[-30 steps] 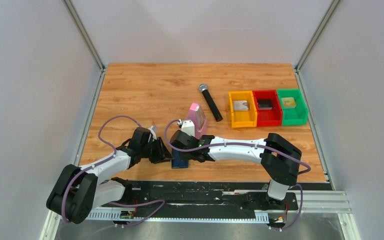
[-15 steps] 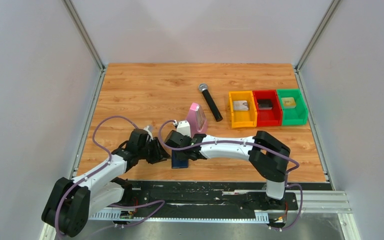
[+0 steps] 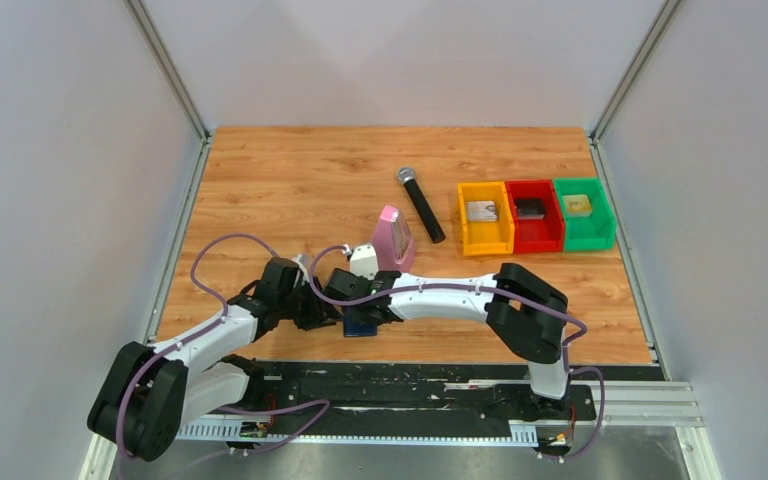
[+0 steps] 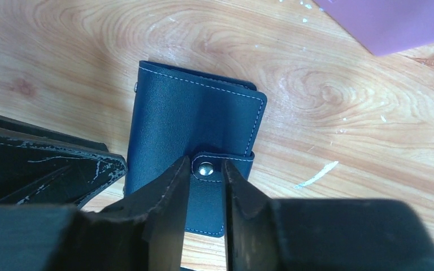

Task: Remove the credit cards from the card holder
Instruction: Open the card holder at the center of the board.

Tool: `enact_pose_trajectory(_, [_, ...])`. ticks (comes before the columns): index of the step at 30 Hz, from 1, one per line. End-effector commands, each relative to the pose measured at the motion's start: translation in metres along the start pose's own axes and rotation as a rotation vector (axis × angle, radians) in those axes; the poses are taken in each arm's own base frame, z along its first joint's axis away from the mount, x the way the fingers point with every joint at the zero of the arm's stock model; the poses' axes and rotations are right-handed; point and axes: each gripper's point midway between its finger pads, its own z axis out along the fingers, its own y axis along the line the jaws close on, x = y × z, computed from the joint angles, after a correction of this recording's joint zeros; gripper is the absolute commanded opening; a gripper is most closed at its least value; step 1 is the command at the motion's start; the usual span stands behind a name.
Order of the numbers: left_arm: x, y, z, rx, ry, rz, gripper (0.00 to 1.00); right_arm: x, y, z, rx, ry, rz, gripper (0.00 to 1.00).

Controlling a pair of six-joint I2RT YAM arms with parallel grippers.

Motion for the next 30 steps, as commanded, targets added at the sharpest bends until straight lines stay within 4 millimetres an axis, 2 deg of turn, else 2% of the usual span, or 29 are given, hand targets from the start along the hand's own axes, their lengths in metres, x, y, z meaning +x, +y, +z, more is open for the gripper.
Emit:
enact_pose_trajectory(1, [-0.006,-0.004,0.001,0.018,-0.017,0.022,0.37,0.011,-0.014,0.004,0.076,0.018,-0.013,0.23])
enact_pose_trajectory(5, [-0.005,-0.004,0.000,0.016,-0.016,0.023,0.37,0.014,-0.013,0.006,0.064,0.025,-0.009,0.14])
enact_pose_trajectory(9, [-0.005,-0.004,0.000,0.015,-0.015,0.025,0.37,0.011,-0.010,0.003,0.037,0.009,-0.005,0.00])
enact_pose_trajectory(20, [-0.008,-0.008,-0.002,0.024,-0.020,0.037,0.39,-0.004,-0.002,-0.015,-0.092,-0.069,0.038,0.00])
enact_pose_trajectory(27, [-0.010,-0.015,-0.004,0.042,-0.016,0.054,0.41,-0.005,-0.015,-0.018,-0.064,-0.072,0.073,0.00])
enact_pose_trajectory(30, [-0.012,-0.017,-0.005,0.048,-0.018,0.056,0.41,-0.004,-0.028,-0.017,-0.012,-0.064,0.096,0.05])
